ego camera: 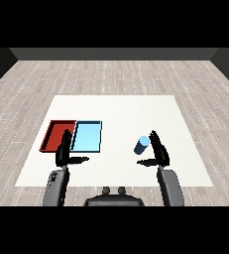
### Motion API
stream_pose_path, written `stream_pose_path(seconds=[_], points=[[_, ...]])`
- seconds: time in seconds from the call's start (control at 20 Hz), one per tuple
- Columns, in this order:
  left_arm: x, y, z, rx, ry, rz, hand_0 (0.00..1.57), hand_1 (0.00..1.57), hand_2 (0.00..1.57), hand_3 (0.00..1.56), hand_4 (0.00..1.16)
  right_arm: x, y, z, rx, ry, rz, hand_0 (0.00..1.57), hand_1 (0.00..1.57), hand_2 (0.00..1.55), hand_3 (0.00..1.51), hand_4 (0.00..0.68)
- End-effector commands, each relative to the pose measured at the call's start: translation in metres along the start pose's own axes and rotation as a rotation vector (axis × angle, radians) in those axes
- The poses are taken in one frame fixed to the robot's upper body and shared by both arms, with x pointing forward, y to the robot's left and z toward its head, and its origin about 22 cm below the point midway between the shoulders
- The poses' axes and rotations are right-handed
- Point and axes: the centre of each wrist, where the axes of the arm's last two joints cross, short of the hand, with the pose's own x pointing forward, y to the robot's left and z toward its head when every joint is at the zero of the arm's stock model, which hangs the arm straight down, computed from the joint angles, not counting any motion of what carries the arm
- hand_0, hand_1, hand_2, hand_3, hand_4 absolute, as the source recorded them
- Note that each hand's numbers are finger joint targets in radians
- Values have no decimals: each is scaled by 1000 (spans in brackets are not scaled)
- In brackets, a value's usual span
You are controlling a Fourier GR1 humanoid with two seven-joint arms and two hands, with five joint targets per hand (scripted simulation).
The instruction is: Pick the blue can and put it in the blue box
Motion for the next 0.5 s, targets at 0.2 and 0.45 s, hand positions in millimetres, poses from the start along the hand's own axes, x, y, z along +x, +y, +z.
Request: stream_pose_path(seconds=[0.2,0.45], points=[[-15,-1,8,8,-67,18,0,0,0,0,0,-11,-10,16,29,-60,-43,0,0,0,0,0],[0,-4,4,-3,-74,17,0,0,0,0,0,-11,-30,29,14,-61,-38,0,0,0,0,0]])
